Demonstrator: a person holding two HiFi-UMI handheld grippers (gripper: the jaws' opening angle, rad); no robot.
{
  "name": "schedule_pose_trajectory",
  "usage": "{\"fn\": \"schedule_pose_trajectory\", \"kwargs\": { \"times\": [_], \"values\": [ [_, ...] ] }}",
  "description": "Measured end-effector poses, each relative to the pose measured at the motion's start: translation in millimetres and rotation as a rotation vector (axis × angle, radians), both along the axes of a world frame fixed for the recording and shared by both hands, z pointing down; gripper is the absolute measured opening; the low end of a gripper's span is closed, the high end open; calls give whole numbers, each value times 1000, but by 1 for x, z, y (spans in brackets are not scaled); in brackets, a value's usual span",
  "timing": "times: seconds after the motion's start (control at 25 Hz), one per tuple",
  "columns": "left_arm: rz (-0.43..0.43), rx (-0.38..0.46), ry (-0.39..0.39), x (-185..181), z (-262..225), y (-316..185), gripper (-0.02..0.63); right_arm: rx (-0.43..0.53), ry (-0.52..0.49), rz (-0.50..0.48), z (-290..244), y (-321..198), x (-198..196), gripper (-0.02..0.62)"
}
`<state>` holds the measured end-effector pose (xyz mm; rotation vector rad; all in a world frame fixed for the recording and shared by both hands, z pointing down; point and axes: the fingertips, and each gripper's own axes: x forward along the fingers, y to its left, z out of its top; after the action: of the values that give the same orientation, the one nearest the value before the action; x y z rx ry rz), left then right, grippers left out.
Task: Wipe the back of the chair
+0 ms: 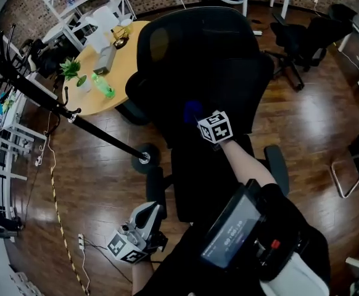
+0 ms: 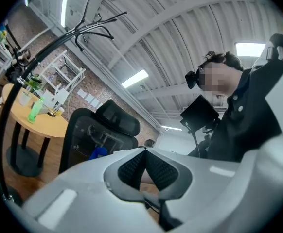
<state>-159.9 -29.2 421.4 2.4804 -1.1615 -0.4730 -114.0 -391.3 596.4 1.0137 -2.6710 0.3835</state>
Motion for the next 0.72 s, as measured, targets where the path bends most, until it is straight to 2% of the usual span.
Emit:
{"fn": "schedule_pose_trajectory", "kwargs": {
  "times": [0.12, 0.28, 0.52, 0.6, 0.72],
  "values": [
    [79, -24, 0, 28, 0, -16, -6, -9, 12, 121, 10, -14, 74, 29],
    [160, 11, 20, 59, -6, -31, -6, -32, -5, 305, 15, -33, 176, 29],
    [232, 4, 19, 81, -4, -43, -6, -76, -32, 710, 21, -38, 337, 29],
    [245, 0, 22, 80, 0, -46, -6, -76, -51, 786, 20, -30, 366, 29],
    [262, -26, 17, 76, 7, -48, -6, -66, -46, 809, 20, -19, 374, 29]
  ]
}}
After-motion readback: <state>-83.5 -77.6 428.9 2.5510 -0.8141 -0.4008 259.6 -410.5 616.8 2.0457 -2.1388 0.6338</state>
